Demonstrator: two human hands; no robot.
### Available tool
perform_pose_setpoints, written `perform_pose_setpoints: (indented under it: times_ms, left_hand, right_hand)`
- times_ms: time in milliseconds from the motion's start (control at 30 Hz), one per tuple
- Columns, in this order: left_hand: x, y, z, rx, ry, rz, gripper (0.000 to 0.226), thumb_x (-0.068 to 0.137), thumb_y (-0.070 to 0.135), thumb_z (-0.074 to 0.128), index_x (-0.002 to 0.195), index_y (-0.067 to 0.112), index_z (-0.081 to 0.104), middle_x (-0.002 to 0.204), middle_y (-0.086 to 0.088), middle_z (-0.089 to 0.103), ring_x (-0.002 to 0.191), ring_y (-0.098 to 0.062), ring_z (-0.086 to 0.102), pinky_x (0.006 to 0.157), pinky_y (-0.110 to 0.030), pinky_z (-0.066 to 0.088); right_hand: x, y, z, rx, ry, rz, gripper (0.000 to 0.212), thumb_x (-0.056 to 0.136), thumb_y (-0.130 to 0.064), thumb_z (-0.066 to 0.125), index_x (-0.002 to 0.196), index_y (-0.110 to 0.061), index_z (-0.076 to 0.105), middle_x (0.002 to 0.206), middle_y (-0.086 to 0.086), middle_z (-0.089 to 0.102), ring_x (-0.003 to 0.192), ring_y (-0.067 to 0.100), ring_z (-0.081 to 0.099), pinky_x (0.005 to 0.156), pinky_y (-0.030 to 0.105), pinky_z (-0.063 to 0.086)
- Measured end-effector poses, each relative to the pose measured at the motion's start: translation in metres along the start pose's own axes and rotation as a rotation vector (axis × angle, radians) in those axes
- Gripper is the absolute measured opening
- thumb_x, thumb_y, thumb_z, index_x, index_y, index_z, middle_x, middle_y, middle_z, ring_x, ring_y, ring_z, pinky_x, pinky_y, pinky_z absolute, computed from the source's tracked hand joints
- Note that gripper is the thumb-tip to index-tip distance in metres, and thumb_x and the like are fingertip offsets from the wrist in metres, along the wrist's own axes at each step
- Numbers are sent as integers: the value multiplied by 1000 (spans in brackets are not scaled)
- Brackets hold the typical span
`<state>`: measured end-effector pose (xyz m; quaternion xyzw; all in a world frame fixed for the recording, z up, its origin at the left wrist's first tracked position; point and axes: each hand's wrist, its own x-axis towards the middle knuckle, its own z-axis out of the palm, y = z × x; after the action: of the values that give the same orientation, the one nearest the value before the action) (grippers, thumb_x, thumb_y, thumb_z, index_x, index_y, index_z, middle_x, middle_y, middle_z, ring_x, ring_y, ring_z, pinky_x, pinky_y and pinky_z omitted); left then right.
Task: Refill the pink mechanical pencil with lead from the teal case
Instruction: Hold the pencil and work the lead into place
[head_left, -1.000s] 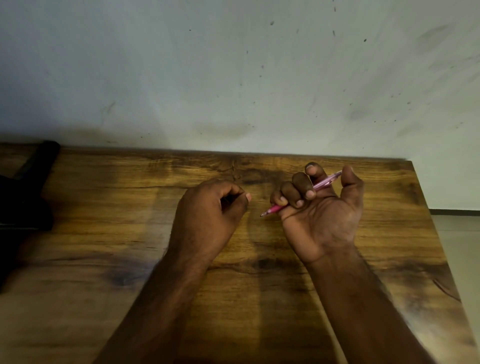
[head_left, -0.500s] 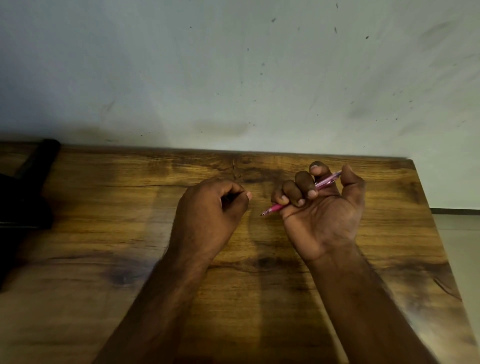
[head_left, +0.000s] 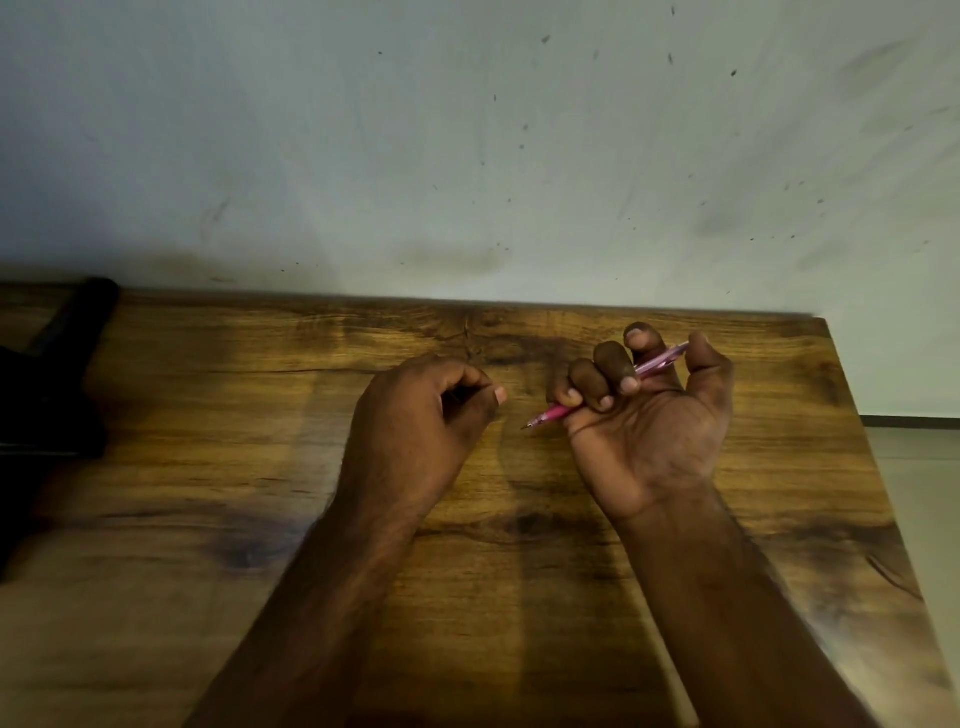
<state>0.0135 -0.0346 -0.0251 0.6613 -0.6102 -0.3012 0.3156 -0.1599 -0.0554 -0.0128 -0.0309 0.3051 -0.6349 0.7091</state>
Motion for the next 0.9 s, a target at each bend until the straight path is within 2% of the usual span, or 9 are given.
perform_pose_setpoints:
  times_ms: [133, 267, 400, 600, 900]
  left_hand:
    - [1, -2, -1, -53, -15, -29, 16, 80, 34, 85, 93, 29, 78, 86, 16, 74, 79, 4, 67, 70, -23, 56]
    - [2, -5, 0, -65, -31, -34, 25, 72, 27, 91, 93, 29, 78, 82, 17, 72, 76, 5, 68, 66, -15, 54]
    - [2, -7, 1, -87, -29, -20, 29, 68, 24, 95, 93, 25, 79, 79, 16, 71, 71, 8, 68, 63, -10, 51]
    - [1, -4, 0, -90, -26, -17, 32, 65, 30, 95, 91, 30, 78, 80, 17, 72, 72, 3, 69, 66, -22, 58]
    - [2, -5, -1, -103, -20, -1, 33, 63, 36, 94, 90, 33, 77, 79, 20, 72, 74, 3, 68, 65, -21, 57]
  right_hand:
    - [1, 0, 0, 7, 18, -8, 55, 100, -57, 37, 78, -14, 62, 56, -2, 35, 53, 15, 30, 58, 31, 35]
    - [2, -2, -2, 14, 17, -14, 51, 99, -53, 38, 74, -15, 61, 56, -2, 35, 53, 15, 30, 57, 30, 35]
    - [1, -3, -2, 34, 6, -5, 53, 99, -57, 37, 79, -14, 62, 58, -1, 36, 54, 16, 31, 57, 30, 37]
    - [0, -3, -3, 85, -61, 18, 53, 100, -54, 34, 74, -15, 59, 58, -1, 36, 55, 16, 30, 60, 32, 36]
    - [-1, -4, -2, 133, -115, 24, 53, 100, -55, 29, 72, -15, 50, 61, -2, 34, 58, 16, 27, 62, 33, 34]
